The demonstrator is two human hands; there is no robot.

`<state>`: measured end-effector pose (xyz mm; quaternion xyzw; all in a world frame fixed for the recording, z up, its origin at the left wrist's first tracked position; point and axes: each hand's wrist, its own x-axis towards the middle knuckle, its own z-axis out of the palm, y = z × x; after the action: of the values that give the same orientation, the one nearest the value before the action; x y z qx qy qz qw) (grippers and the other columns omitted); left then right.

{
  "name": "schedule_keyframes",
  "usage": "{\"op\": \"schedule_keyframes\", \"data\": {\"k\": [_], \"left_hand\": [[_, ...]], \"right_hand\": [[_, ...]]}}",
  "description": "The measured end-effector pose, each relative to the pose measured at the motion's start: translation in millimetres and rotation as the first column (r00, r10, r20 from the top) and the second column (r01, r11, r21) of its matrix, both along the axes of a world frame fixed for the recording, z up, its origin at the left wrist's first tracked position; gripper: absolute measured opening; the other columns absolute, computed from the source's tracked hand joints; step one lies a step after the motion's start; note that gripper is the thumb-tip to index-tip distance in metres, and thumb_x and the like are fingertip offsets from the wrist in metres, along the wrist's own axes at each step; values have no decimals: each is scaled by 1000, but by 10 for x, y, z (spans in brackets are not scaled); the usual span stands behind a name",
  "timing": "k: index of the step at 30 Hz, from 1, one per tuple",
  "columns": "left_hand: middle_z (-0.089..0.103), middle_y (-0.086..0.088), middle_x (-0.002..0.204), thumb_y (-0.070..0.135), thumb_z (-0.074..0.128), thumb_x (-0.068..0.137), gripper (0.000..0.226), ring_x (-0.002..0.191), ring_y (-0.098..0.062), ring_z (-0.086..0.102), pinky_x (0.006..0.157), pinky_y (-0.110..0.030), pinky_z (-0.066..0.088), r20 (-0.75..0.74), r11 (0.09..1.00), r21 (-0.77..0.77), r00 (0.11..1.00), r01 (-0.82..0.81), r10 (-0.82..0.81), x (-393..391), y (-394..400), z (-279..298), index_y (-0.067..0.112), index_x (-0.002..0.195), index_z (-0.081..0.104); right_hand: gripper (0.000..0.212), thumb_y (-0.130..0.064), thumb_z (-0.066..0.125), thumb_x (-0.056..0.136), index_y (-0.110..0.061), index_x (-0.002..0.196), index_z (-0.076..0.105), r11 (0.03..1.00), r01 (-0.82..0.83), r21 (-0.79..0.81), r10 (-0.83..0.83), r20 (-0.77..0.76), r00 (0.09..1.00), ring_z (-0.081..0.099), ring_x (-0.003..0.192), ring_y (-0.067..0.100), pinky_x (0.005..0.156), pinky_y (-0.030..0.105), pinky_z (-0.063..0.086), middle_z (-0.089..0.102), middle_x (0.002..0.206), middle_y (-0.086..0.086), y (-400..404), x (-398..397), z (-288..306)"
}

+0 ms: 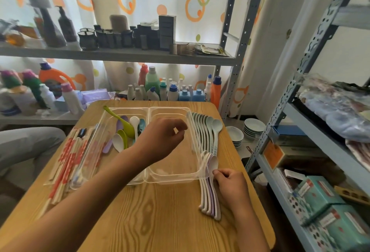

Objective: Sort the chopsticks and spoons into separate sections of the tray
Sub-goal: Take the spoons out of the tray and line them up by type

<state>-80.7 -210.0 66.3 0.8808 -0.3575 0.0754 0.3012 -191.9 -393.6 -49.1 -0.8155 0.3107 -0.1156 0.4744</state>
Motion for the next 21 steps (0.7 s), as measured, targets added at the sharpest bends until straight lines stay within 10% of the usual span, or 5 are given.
{"op": "schedule_keyframes", "data": {"k": [12, 16, 21], "left_hand": [[64, 15, 98, 20, 58, 95, 20, 79, 6, 56, 69, -6, 41, -38, 993, -16, 992, -120, 120, 85, 498, 66, 24, 111, 69], [67, 12, 97, 22, 58, 94, 17, 83, 2, 61, 80, -25, 54, -54, 981, -40, 981, -188, 185, 148, 825, 66, 25, 106, 70], [63, 15, 87, 19, 57, 95, 17, 78, 3, 58, 67, -11, 41, -108, 956, -38, 952, -292, 287, 296, 1214, -16, 24, 105, 70]], "right_hand": [[16, -20, 64, 95, -13, 105, 75, 997, -44, 57, 21, 361, 932, 65, 77, 0, 67, 12, 49, 72, 84, -10, 314, 193, 496], [15, -18, 66, 93, -13, 103, 76, 990, -140, 1, 128, 392, 911, 67, 79, 3, 75, 21, 55, 73, 84, -9, 661, 436, 567], [12, -20, 67, 93, -19, 100, 77, 973, -230, -18, 219, 383, 898, 69, 73, 8, 69, 28, 58, 73, 74, -6, 1030, 709, 558]]}}
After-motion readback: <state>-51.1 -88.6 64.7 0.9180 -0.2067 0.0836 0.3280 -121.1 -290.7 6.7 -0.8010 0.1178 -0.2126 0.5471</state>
